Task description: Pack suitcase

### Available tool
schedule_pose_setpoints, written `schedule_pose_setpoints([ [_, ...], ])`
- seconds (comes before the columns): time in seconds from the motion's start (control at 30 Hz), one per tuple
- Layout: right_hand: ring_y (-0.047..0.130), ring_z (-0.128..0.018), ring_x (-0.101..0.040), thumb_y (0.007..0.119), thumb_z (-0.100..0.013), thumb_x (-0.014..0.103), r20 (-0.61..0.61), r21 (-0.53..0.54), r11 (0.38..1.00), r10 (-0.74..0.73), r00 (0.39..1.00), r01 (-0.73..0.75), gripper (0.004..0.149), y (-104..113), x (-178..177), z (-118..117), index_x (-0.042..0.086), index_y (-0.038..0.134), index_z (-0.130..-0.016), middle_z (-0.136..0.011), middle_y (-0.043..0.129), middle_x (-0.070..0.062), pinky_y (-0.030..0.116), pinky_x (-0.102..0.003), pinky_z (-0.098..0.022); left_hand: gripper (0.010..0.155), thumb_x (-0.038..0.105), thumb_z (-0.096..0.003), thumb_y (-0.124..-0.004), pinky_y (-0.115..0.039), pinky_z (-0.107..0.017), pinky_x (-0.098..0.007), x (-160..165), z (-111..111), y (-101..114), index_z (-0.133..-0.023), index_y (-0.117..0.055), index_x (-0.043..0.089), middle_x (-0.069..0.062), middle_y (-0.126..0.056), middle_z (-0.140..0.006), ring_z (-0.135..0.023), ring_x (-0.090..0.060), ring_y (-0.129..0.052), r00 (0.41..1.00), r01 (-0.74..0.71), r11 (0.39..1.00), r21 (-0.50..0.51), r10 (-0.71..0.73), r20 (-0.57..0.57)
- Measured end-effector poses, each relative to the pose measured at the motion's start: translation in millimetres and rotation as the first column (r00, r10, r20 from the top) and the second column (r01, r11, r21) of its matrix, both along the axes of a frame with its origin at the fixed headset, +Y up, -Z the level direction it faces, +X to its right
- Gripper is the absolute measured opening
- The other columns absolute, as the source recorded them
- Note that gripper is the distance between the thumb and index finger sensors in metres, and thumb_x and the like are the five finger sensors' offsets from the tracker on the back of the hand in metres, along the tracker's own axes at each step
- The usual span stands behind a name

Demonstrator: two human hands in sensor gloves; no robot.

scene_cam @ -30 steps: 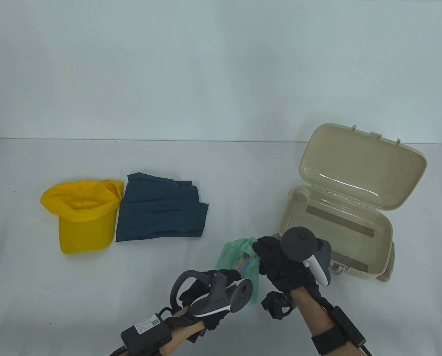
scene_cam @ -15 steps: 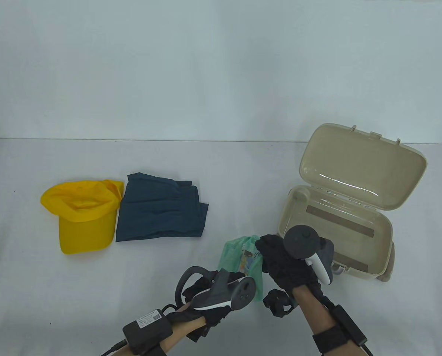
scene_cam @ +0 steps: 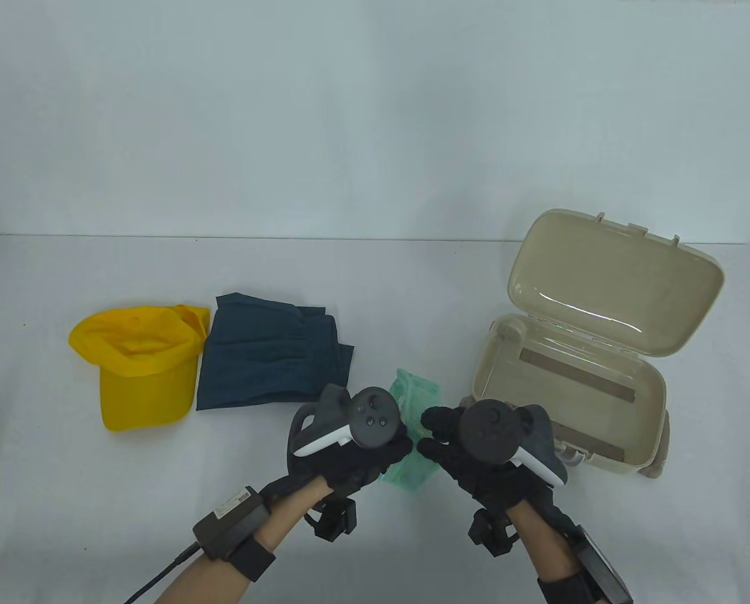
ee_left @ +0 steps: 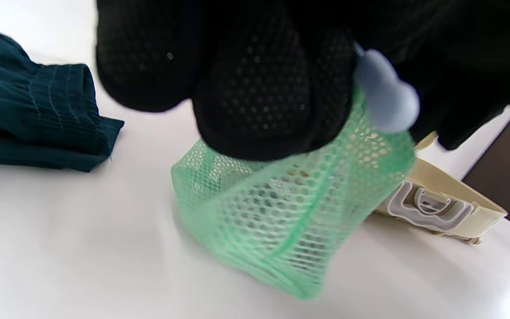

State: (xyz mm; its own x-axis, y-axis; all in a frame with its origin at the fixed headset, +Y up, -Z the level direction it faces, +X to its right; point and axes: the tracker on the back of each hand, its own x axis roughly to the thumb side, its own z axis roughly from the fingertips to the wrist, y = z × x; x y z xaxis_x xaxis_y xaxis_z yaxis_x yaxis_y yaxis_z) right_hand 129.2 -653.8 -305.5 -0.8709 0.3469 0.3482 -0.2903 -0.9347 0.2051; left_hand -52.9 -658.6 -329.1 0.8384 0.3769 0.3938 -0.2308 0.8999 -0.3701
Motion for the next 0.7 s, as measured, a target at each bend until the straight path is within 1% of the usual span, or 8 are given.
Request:
schedule_pose_setpoints([
  [0.07, 0.087, -0.080, -0.034, 0.073, -0.048, 0.053, 0.002, 0.027, 0.997, 0.078, 0.997, -0.078, 0.068, -7.9, -8.7, 2.3, 0.015, 0.061, -0.104, -0.097, 0.078, -0.012, 0.078, -0.048, -0.055, 0.046, 0.045, -0.0527, -0.070, -0.089, -0.035, -0.032, -1.3, -5.5, 1.3, -0.081, -0.086, 0.013, 0.006, -0.101, -0.057, -0.033, -0.010, -0.104, 0.999, -0.031, 0.999, -0.036, 0.031, 0.007],
  [0.13, 0.089, -0.078, -0.032, 0.072, -0.048, 0.055, 0.017, 0.071, 0.990, 0.117, 0.993, -0.118, 0.069, -14.1, -17.4, 5.7, 0.015, 0.062, -0.103, -0.095, 0.080, -0.011, 0.078, -0.047, -0.055, 0.047, 0.045, -0.0526, -0.070, -0.089, -0.034, -0.032, 0.0, -8.8, 2.4, -0.080, -0.086, 0.011, 0.005, -0.101, -0.057, -0.033, -0.010, -0.104, 0.997, -0.078, 0.992, -0.097, 0.081, 0.019],
  [0.2, 0.093, -0.072, -0.028, 0.071, -0.048, 0.053, 0.072, 0.148, 0.982, 0.108, 0.992, -0.118, 0.061, -15.1, -21.4, 8.9, 0.016, 0.071, -0.097, -0.087, 0.088, -0.007, 0.080, -0.044, -0.053, 0.047, 0.044, -0.0527, -0.071, -0.089, -0.034, -0.032, 3.2, -9.5, 3.5, -0.079, -0.086, 0.009, 0.004, -0.101, -0.056, -0.032, -0.010, -0.104, 0.995, -0.086, 0.989, -0.124, 0.091, 0.036],
  [0.33, 0.098, -0.063, -0.022, 0.074, -0.046, 0.049, 0.118, 0.188, 0.977, 0.082, 0.990, -0.103, 0.052, -18.4, -23.6, 9.2, 0.018, 0.079, -0.088, -0.076, 0.094, -0.002, 0.083, -0.039, -0.049, 0.046, 0.043, -0.0523, -0.071, -0.089, -0.034, -0.032, 8.1, -9.1, 8.8, -0.079, -0.086, 0.008, 0.003, -0.101, -0.057, -0.033, -0.011, -0.104, 0.998, -0.030, 0.997, -0.077, 0.034, 0.055],
  [0.4, 0.099, -0.059, -0.020, 0.076, -0.045, 0.048, 0.130, 0.207, 0.972, 0.084, 0.988, -0.110, 0.050, -18.2, -25.0, 9.1, 0.018, 0.082, -0.084, -0.071, 0.097, -0.001, 0.084, -0.037, -0.047, 0.045, 0.042, -0.0518, -0.072, -0.089, -0.034, -0.032, 12.6, -5.9, 14.3, -0.081, -0.086, 0.010, 0.003, -0.101, -0.058, -0.033, -0.011, -0.104, 0.995, 0.077, 0.997, 0.016, -0.078, 0.067],
  [0.5, 0.100, -0.055, -0.018, 0.077, -0.044, 0.049, 0.136, 0.250, 0.958, 0.111, 0.985, -0.142, 0.049, -18.2, -29.0, 12.3, 0.018, 0.084, -0.082, -0.068, 0.098, 0.000, 0.085, -0.035, -0.045, 0.045, 0.042, -0.0503, -0.072, -0.089, -0.036, -0.032, 16.1, -6.4, 21.6, -0.084, -0.086, 0.017, 0.006, -0.101, -0.060, -0.036, -0.009, -0.105, 0.964, 0.248, 0.959, 0.140, -0.259, 0.063],
  [0.6, 0.101, -0.054, -0.017, 0.077, -0.044, 0.049, 0.137, 0.308, 0.933, 0.151, 0.979, -0.187, 0.049, -17.3, -34.3, 16.4, 0.017, 0.085, -0.081, -0.066, 0.098, 0.000, 0.085, -0.034, -0.044, 0.045, 0.042, -0.0489, -0.072, -0.089, -0.037, -0.033, 15.0, -15.6, 22.8, -0.085, -0.086, 0.018, 0.006, -0.101, -0.061, -0.038, -0.010, -0.105, 0.960, 0.266, 0.959, 0.100, -0.273, 0.065],
  [0.7, 0.101, -0.054, -0.017, 0.077, -0.044, 0.049, 0.152, 0.320, 0.927, 0.153, 0.976, -0.195, 0.049, -15.0, -32.2, 15.7, 0.017, 0.085, -0.080, -0.066, 0.099, 0.001, 0.085, -0.034, -0.044, 0.044, 0.041, -0.0490, -0.073, -0.089, -0.038, -0.033, 14.1, -22.4, 27.0, -0.084, -0.087, 0.018, 0.006, -0.101, -0.061, -0.038, -0.010, -0.105, 0.974, 0.209, 0.976, 0.055, -0.213, 0.084],
])
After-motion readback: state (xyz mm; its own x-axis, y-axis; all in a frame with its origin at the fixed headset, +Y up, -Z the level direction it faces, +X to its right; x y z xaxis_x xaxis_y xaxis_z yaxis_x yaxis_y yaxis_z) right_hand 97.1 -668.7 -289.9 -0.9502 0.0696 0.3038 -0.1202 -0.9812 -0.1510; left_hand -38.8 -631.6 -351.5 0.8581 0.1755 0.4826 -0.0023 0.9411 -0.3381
